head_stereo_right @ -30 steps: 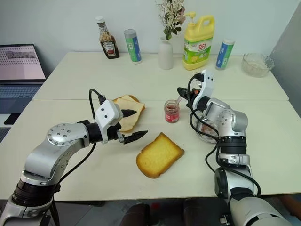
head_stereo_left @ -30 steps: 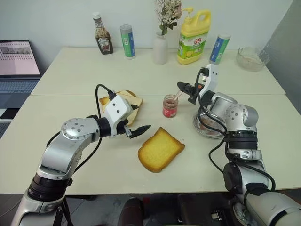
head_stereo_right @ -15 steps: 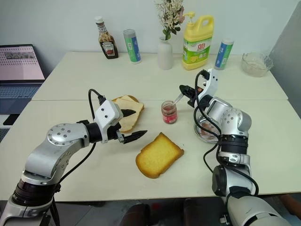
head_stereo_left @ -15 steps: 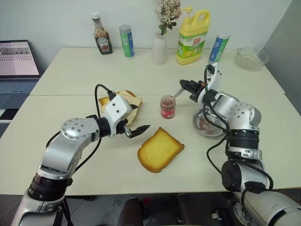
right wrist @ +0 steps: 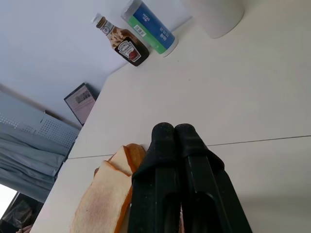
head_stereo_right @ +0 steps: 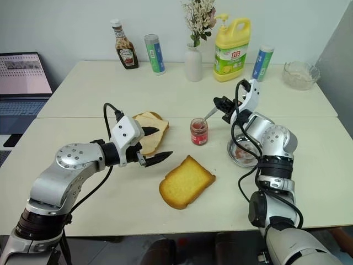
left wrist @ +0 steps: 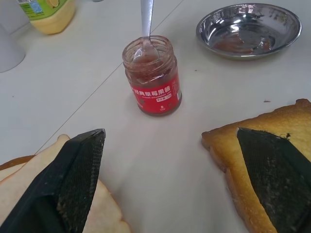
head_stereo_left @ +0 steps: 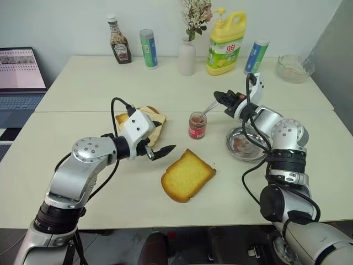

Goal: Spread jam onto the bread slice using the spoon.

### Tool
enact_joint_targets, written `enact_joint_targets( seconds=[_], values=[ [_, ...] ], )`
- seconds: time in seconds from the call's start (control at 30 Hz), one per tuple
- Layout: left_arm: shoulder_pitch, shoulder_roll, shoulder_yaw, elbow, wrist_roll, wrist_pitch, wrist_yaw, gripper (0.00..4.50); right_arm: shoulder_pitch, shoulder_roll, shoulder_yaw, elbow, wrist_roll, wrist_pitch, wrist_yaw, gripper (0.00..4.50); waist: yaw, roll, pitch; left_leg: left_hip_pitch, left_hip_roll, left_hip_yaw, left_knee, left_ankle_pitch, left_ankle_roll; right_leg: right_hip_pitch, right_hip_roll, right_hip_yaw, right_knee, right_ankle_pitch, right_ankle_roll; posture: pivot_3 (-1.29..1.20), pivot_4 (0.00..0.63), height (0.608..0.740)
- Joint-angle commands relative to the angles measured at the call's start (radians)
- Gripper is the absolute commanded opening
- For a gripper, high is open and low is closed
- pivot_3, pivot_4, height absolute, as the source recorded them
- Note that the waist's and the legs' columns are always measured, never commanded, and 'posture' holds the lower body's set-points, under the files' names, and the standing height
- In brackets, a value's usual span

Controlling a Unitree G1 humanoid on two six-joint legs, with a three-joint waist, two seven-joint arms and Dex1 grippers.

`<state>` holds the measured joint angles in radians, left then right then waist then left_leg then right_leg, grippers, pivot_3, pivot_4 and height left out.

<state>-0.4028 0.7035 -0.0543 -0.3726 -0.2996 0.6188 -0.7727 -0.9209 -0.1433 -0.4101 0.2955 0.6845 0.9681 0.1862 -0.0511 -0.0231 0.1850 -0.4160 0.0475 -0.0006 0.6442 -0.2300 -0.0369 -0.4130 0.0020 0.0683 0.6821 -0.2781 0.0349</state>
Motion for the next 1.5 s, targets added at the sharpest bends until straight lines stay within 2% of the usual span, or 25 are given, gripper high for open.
enact_joint_targets(
  seconds=[0.03, 0.57, 1.27, 1.5],
  values=[
    [-0.023, -0.005, 0.01, -0.006, 0.007, -0.023, 0.009, 4.5, -0.026, -0.015, -0.012, -0.027, 0.032, 0.001, 0.0, 0.03, 0.0, 0.0, 0.0, 0.0, 0.0, 0.0, 0.0, 0.0, 0.0, 0.0, 0.0, 0.0, 0.0, 0.0, 0.0, 0.0, 0.15, 0.74],
    [-0.034, -0.011, 0.003, 0.013, 0.013, -0.039, 0.001, 4.5, -0.032, -0.058, 0.024, -0.049, 0.019, -0.034, 0.037, 0.03, 0.0, 0.0, 0.0, 0.0, 0.0, 0.0, 0.0, 0.0, 0.0, 0.0, 0.0, 0.0, 0.0, 0.0, 0.0, 0.0, 0.15, 0.74],
    [-0.055, -0.05, 0.019, 0.025, -0.013, -0.019, 0.007, 4.5, -0.025, -0.039, -0.132, -0.019, 0.168, 0.039, -0.114, 0.03, 0.001, 0.0, 0.0, 0.0, 0.0, 0.0, 0.0, 0.0, 0.0, 0.0, 0.0, 0.0, 0.0, 0.0, 0.0, 0.0, 0.15, 0.74],
    [-0.05, -0.092, 0.059, 0.021, -0.071, -0.02, 0.01, 4.5, -0.021, -0.028, -0.174, -0.052, 0.25, 0.06, -0.149, 0.03, 0.001, 0.0, 0.0, -0.001, 0.0, 0.0, 0.0, 0.0, 0.0, 0.0, 0.0, 0.0, 0.0, 0.0, 0.0, 0.0, 0.15, 0.74]
  ],
)
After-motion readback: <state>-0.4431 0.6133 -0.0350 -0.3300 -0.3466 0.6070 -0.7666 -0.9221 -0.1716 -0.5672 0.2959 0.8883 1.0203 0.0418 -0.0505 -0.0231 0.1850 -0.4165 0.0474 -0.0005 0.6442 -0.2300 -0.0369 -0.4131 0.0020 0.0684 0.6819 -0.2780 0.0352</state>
